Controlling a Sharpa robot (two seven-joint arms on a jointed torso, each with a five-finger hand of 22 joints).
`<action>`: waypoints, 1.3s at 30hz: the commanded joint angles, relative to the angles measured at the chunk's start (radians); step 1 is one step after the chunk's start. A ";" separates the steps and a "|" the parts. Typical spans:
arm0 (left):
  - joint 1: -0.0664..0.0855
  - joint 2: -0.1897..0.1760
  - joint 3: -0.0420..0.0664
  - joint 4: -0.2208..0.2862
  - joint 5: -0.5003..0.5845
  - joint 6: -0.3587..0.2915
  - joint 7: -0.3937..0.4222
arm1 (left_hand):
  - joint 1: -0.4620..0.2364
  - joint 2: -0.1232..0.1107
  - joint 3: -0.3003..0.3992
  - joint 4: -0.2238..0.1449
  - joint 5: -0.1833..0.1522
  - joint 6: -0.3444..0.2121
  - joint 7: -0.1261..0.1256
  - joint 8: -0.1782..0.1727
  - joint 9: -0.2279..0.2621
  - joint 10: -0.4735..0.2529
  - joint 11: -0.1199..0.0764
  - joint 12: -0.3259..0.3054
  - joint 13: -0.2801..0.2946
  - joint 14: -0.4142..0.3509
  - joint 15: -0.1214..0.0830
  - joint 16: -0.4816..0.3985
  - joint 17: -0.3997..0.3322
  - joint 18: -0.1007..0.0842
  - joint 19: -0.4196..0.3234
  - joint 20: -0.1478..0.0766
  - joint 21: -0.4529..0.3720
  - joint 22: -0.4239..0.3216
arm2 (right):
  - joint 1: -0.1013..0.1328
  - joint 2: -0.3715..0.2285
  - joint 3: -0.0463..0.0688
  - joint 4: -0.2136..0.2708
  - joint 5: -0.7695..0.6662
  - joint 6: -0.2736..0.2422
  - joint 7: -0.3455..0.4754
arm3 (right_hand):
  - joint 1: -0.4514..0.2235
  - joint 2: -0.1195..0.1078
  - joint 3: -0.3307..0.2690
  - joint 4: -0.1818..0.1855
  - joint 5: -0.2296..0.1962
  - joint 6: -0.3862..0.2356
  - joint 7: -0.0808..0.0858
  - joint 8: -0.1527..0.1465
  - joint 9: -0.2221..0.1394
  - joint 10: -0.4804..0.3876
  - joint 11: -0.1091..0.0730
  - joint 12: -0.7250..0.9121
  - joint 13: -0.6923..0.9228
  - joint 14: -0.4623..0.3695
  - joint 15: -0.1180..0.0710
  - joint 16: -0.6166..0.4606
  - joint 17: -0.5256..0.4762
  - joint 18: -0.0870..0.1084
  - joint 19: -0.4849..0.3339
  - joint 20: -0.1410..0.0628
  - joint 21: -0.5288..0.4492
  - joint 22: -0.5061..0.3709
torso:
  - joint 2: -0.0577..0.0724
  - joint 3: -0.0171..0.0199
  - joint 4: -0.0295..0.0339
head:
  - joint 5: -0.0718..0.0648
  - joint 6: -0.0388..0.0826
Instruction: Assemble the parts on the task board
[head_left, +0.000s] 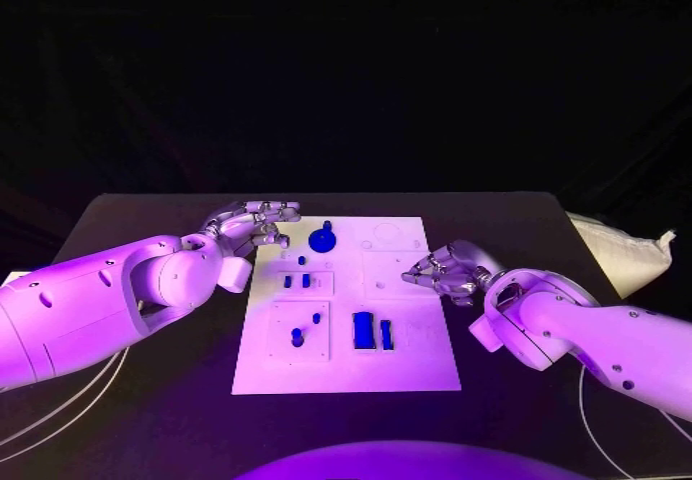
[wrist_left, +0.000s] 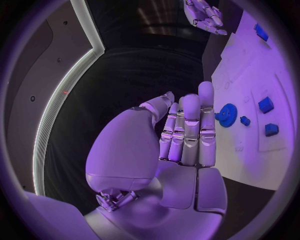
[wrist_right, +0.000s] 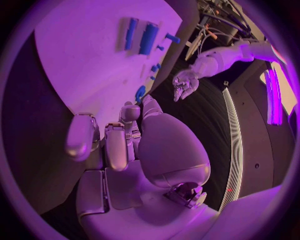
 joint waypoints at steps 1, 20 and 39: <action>-0.006 0.009 -0.006 -0.010 0.062 -0.052 0.070 | -0.016 -0.004 -0.009 0.003 0.000 -0.003 -0.005 0.005 0.001 -0.004 -0.004 0.009 0.000 -0.008 -0.002 0.003 -0.003 0.010 -0.003 0.003 -0.006 -0.002 | 0.015 0.024 -0.001 -0.053 0.390 -0.092 0.270 | 0.033 0.009 0.009 -0.021 0.007 -0.016 0.007 -0.007 -0.002 -0.074 0.006 -0.121 -0.083 0.015 0.012 -0.057 -0.078 0.032 -0.049 0.006 -0.061 -0.092 | -0.028 -0.0040 -0.0099 | 0.008 0.021; -0.053 0.077 -0.016 -0.076 0.097 -0.130 0.152 | -0.420 0.040 -0.191 0.016 -0.065 -0.339 -0.067 -0.100 -0.068 -0.398 0.001 -0.093 -0.084 -0.610 0.070 -0.735 -0.371 -0.051 -0.681 0.038 -0.453 -0.476 | 0.068 0.209 -0.001 -0.392 0.718 0.015 0.556 | -0.293 -0.020 0.234 -0.127 -0.144 -0.369 0.032 -0.108 -0.247 -0.500 0.080 -0.790 -0.907 -0.691 0.060 -1.258 -1.125 0.034 -0.677 0.093 -1.046 -0.926 | -0.074 -0.0019 -0.0160 | 0.024 0.115; -0.075 0.059 0.020 0.095 -0.037 -0.494 0.261 | -0.910 0.122 -0.332 0.016 -0.065 -0.696 -0.190 -0.100 -0.068 -0.775 -0.112 -0.214 -0.084 -0.930 -0.024 -0.914 -0.516 -0.094 -0.975 -0.037 -0.529 -0.719 | 0.243 0.189 -0.225 -0.197 1.014 -0.284 0.795 | -0.841 -0.020 0.118 -0.218 -0.225 -0.717 -0.103 -0.108 -0.393 -0.904 -0.019 -0.790 -1.039 -1.089 0.060 -1.383 -1.268 -0.005 -1.019 -0.049 -1.182 -1.075 | -0.098 0.0382 0.0035 | 0.033 0.206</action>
